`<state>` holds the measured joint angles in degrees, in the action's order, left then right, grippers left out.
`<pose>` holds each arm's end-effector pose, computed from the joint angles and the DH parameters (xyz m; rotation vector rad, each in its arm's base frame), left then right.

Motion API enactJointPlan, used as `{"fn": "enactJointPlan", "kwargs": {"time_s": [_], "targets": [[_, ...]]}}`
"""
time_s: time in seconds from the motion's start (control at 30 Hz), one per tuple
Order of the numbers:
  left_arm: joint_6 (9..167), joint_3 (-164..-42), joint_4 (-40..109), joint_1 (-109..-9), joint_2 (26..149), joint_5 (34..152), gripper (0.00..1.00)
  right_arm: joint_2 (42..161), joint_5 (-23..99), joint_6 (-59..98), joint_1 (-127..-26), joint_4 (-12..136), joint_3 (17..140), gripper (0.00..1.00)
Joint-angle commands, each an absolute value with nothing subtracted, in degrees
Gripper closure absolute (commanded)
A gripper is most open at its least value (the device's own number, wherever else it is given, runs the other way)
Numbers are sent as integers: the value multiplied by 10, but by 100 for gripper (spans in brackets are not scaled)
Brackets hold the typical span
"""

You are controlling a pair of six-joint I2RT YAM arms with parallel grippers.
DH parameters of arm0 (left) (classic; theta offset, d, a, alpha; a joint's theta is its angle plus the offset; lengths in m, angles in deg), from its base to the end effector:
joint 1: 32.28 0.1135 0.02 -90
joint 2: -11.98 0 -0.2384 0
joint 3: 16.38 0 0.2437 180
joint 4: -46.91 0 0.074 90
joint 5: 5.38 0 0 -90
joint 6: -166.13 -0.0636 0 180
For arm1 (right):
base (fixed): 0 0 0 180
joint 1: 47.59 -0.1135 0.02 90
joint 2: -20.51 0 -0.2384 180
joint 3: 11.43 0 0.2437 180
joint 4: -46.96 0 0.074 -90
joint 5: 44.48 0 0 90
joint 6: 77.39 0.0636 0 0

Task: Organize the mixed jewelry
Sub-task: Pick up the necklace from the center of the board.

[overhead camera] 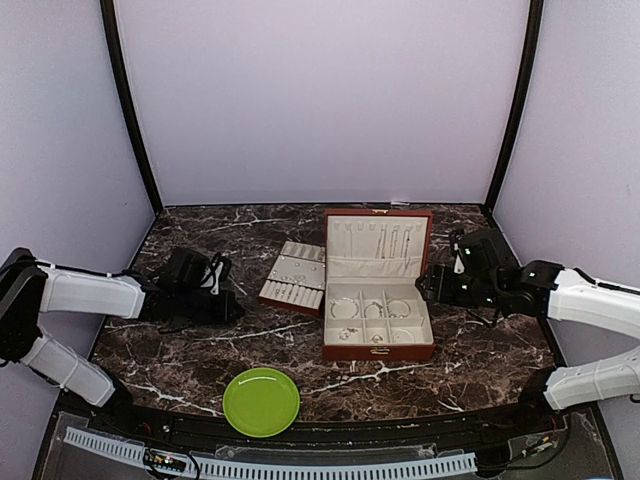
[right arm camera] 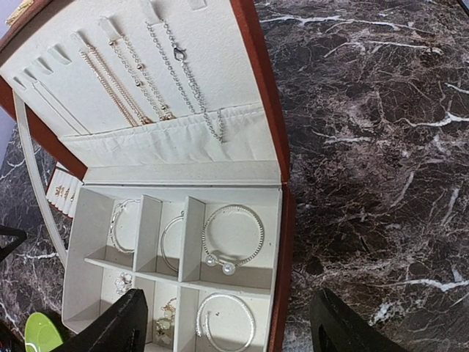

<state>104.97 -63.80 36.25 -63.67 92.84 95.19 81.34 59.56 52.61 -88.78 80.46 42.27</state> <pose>0.2360 -0.1576 0.1196 0.1500 2.4394 -0.7143 0.1972 0.1521 0.2031 0.1061 2.2965 0.4719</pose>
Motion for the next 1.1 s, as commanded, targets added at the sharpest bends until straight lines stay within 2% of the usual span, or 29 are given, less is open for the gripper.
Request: {"fn": "enactJointPlan", "kwargs": {"time_s": [0.0,0.27,0.47,0.77,0.9,1.07], "targets": [[1055,-632,419,-637,890,1016,100,802,587,537,-885,786,422,24],[1033,-637,429,-637,848,1081,100,785,531,496,-906,720,421,30],[1018,-660,428,-637,838,1179,100,781,481,436,-962,618,417,30],[1018,-708,433,-664,849,1258,100,887,427,412,-1046,455,423,34],[1035,-730,451,-683,863,1280,100,944,421,404,-1084,417,437,43],[1048,-753,471,-701,882,1308,100,988,430,403,-1106,365,438,43]]}}
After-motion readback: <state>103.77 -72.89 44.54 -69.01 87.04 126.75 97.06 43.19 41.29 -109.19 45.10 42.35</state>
